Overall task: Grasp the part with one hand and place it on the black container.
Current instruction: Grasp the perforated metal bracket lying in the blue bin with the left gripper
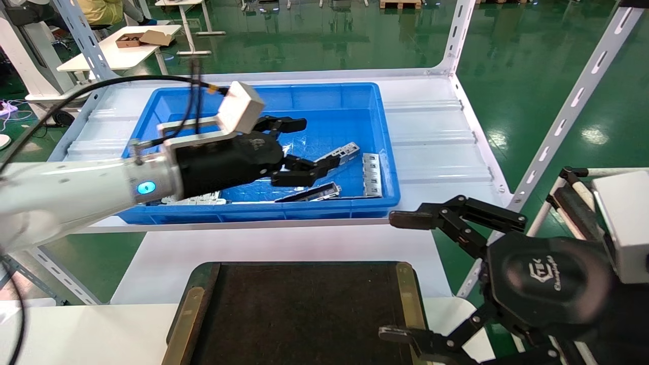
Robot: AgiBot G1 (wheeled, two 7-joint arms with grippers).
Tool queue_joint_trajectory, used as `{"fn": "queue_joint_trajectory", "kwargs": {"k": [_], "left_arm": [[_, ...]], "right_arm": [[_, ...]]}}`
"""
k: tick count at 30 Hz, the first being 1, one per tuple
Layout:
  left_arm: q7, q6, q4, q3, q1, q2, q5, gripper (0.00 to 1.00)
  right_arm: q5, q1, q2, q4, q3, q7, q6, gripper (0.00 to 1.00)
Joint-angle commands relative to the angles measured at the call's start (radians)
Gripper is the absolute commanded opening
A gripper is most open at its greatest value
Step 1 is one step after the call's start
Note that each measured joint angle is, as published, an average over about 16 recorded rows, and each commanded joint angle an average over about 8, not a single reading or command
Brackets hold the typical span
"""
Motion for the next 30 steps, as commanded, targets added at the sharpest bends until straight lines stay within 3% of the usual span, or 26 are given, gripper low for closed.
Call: {"fn": "queue_joint_trajectory", "kwargs": {"k": [1,12,22,23,25,30], "left_arm": [[0.018,-0.026,0.067,0.013,-0.03,0.038,0.027,1.0],[0.139,-0.121,0.378,0.035,-0.133,0.193,0.073,1.0],[0.172,-0.177,0.495,0.048,-0.151,0.239,0.054,1.0],[0.17,-0.186,0.498,0.05,-0.15,0.24,0.051,1.0],[0.165,-0.203,0.5,0.058,-0.146,0.242,0.045,0.94],[0.145,-0.238,0.495,0.083,-0.135,0.245,0.035,0.34]], "right_arm": [[0.0,0.0,0.0,0.0,0.0,0.0,0.0,1.0],[0.0,0.0,0.0,0.0,-0.001,0.0,0.0,1.0],[0.001,0.0,0.0,0.0,-0.001,0.0,0.0,1.0],[0.001,0.0,0.0,0.0,-0.001,0.0,0.0,0.96],[0.001,0.0,0.0,0.0,-0.001,-0.001,0.0,0.74],[0.001,0.0,0.0,0.0,-0.001,-0.001,0.001,0.12]]}}
